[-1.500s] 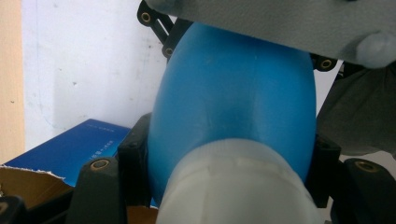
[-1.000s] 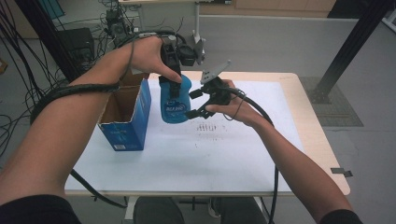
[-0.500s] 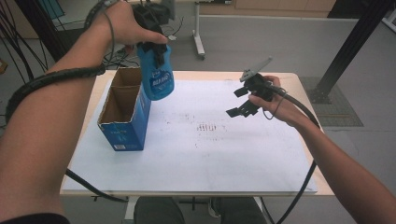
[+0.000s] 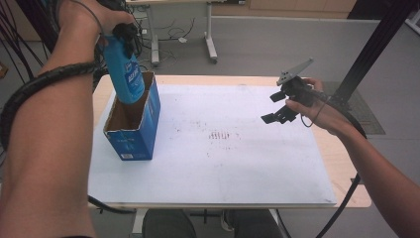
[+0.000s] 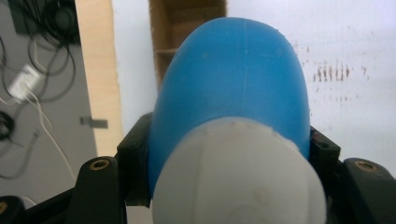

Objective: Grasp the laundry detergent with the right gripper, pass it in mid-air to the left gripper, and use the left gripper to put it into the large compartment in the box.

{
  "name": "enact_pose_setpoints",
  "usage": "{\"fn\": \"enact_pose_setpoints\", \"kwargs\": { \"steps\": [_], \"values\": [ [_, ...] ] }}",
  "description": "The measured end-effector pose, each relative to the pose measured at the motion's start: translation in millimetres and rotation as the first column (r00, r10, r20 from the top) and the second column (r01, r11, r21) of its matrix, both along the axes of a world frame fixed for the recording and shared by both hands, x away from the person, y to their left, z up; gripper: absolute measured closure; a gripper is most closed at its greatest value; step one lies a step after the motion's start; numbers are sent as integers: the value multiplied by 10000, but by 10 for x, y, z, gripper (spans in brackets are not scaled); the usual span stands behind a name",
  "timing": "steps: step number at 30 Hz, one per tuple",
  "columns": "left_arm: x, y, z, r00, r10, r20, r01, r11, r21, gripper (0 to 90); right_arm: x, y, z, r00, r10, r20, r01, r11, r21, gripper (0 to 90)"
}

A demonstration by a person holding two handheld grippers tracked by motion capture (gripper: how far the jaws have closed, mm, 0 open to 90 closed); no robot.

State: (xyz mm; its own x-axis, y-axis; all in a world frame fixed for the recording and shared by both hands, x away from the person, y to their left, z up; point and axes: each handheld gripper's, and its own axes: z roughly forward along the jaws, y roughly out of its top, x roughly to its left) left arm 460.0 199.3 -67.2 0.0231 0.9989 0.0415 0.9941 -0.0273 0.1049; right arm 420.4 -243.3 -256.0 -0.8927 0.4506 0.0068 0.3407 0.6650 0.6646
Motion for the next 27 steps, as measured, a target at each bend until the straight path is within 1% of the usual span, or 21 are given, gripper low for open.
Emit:
{"fn": "enact_pose_setpoints", "kwargs": {
  "steps": [4,5,6,7,8,9,12,14,16,17,20,21,22,23,24,25,26,27],
  "values": [
    [7,118,-186,9980,610,-167,-613,9979,-209,368,-23,21,-7,9999,101,21,-102,9999,26,78],
    [7,118,-186,9980,610,-167,-613,9979,-209,368,-23,21,-7,9999,101,21,-102,9999,26,78],
    [15,153,-266,9966,808,-175,-812,9964,-226,368,-28,33,-19,9999,151,6,-151,9999,-34,78],
    [15,153,-266,9966,808,-175,-812,9964,-226,368,-28,33,-19,9999,151,6,-151,9999,-34,78],
    [26,179,-339,9954,930,-209,-934,9954,-221,368,-30,39,-29,9998,192,48,-192,9998,-64,78],
    [26,179,-339,9954,930,-209,-934,9954,-221,368,-30,39,-29,9998,192,48,-192,9998,-64,78],
    [43,204,-447,9940,1050,-303,-1056,9942,-193,368,-38,38,-45,9997,217,83,-216,9997,-110,78],
    [58,234,-575,9922,1184,-378,-1191,9927,-187,368,-39,31,-53,9997,227,79,-226,9997,-86,78],
    [66,253,-687,9919,1204,-405,-1212,9924,-202,368,-40,21,-63,9998,197,91,-196,9998,-96,78],
    [66,253,-687,9919,1204,-405,-1212,9924,-202,368,-40,21,-63,9998,197,91,-196,9998,-96,78],
    [69,278,-845,9915,1210,-475,-1225,9920,-302,368,-33,3,-82,9999,135,103,-133,9998,-170,78],
    [72,282,-920,9913,1218,-505,-1236,9917,-342,368,-31,-1,-85,9998,127,125,-124,9997,-192,77],
    [77,287,-1034,9910,1224,-543,-1245,9916,-362,368,-27,-7,-93,9999,98,114,-95,9997,-217,78],
    [77,287,-1034,9910,1224,-543,-1245,9916,-362,368,-27,-7,-93,9999,98,114,-95,9997,-217,78],
    [82,292,-1173,9915,1194,-524,-1213,9921,-336,368,-24,-9,-101,9999,97,132,-94,9996,-270,78],
    [82,292,-1173,9915,1194,-524,-1213,9921,-336,368,-24,-9,-101,9999,97,132,-94,9996,-270,78],
    [85,291,-1276,9919,1154,-523,-1170,9927,-298,368,-20,-9,-111,9999,80,108,-77,9995,-309,78],
    [85,291,-1276,9919,1154,-523,-1170,9927,-298,368,-17,-8,-116,9999,83,93,-79,9994,-330,77]
  ]
}}
